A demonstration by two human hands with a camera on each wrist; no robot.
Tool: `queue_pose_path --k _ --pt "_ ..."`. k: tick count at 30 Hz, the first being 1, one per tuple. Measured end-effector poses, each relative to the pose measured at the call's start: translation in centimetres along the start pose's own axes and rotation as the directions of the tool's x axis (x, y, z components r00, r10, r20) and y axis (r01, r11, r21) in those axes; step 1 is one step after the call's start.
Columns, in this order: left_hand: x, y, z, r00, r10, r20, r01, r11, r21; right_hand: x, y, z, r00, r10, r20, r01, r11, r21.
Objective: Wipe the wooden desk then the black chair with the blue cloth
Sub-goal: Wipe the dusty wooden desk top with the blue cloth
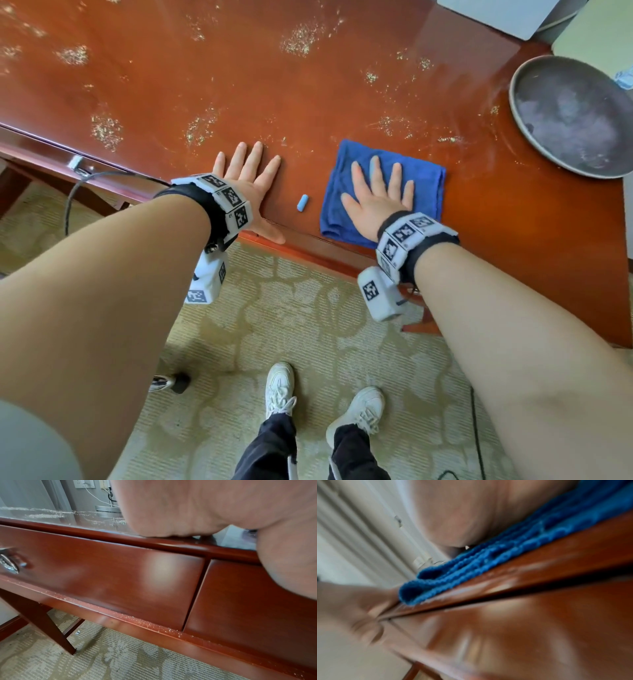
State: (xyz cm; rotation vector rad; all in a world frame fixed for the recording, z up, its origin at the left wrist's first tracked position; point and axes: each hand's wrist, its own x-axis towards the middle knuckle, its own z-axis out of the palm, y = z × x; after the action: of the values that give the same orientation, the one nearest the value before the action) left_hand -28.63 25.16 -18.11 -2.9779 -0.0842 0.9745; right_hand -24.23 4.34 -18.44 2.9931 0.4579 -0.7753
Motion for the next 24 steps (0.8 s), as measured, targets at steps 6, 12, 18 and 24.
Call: queue_pose_path --k 6,12,18,24 --pt "0.1 0.2 0.0 1.0 -0.011 -0.013 0.011 0.998 0.056 -1.2 -2.0 0.8 0.922 -0.386 0.017 0.378 0.894 -0.239" --pt "0.1 0.4 0.0 0.999 -0.023 -0.023 0.025 0.995 0.093 -3.5 2.7 1.3 0.908 -0.405 0.108 0.419 0.891 -0.178" --pt "1.1 -0.1 1.0 0.997 -0.026 -0.069 0.035 0.992 0.12 -2.7 4.8 1.3 0.999 -0.013 -0.047 0.011 0.999 -0.036" --pt "1.4 0.0 1.5 0.994 -0.033 -0.102 0.048 0.987 0.153 -0.3 0.2 0.7 0.994 0.089 -0.065 -0.087 0.996 0.037"
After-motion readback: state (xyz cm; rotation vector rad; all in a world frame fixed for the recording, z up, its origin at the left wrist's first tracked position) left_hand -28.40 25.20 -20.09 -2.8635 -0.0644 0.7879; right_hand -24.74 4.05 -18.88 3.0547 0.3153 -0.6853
